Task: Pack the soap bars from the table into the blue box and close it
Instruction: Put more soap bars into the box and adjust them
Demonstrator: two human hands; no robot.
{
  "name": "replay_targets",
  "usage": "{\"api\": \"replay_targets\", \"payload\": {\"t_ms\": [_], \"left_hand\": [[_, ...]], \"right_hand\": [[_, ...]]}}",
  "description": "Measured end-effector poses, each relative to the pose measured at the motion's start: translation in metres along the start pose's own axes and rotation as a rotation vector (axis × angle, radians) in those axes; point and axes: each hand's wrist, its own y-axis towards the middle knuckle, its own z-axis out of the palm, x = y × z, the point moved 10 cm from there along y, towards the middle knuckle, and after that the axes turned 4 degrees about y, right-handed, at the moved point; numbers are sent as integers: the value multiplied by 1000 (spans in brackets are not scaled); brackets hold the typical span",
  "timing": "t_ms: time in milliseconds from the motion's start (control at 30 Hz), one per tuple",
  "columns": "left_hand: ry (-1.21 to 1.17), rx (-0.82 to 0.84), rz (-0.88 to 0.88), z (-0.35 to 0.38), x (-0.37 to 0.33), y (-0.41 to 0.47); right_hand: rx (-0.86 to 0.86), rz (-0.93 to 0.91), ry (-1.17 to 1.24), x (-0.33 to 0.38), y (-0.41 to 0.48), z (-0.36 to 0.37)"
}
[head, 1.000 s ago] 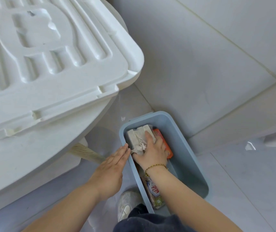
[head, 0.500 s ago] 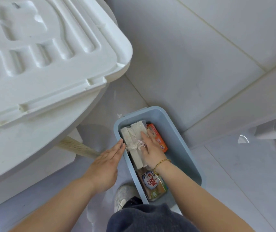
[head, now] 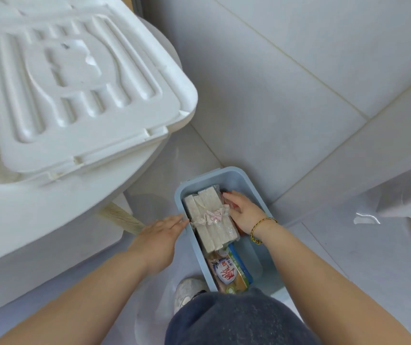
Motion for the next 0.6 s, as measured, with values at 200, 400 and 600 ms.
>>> {"api": "replay_targets", "payload": {"t_ms": [200, 400, 600], "left_hand": [[-77, -279, 16, -80, -5, -65], [-160, -515, 91, -147, -19, -171], [-143, -856, 2, -200, 11, -285]], "right_hand": [[-207, -104, -8, 71, -45, -63], [-322, -298, 59, 170, -113, -98], [-314, -546, 93, 283, -176, -78]]}}
